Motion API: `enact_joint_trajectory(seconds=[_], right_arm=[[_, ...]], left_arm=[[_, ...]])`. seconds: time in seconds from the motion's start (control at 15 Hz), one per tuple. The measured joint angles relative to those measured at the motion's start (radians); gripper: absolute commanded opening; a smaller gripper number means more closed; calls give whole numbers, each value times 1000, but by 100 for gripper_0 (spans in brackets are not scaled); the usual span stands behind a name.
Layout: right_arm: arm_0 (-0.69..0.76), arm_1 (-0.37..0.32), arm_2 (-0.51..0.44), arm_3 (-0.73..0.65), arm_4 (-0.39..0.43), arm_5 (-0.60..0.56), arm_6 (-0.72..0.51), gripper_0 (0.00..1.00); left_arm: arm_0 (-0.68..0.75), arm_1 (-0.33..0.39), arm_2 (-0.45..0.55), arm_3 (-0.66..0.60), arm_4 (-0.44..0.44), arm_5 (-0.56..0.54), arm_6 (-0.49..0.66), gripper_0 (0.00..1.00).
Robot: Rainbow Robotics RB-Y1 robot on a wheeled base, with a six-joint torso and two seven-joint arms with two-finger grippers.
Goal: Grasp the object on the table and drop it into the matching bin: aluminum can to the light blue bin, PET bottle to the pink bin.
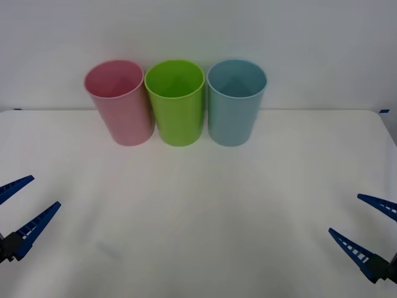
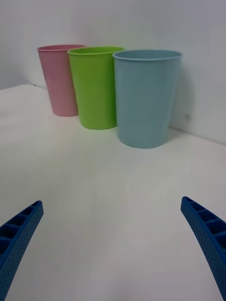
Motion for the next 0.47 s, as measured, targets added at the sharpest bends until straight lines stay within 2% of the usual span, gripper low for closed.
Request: enact_joint_trajectory(seconds=[0.47], right_arm=[[50,1,-13,1,0,-16,0,100]], left_arm=[[0,0,0,0,0,0,0,100]])
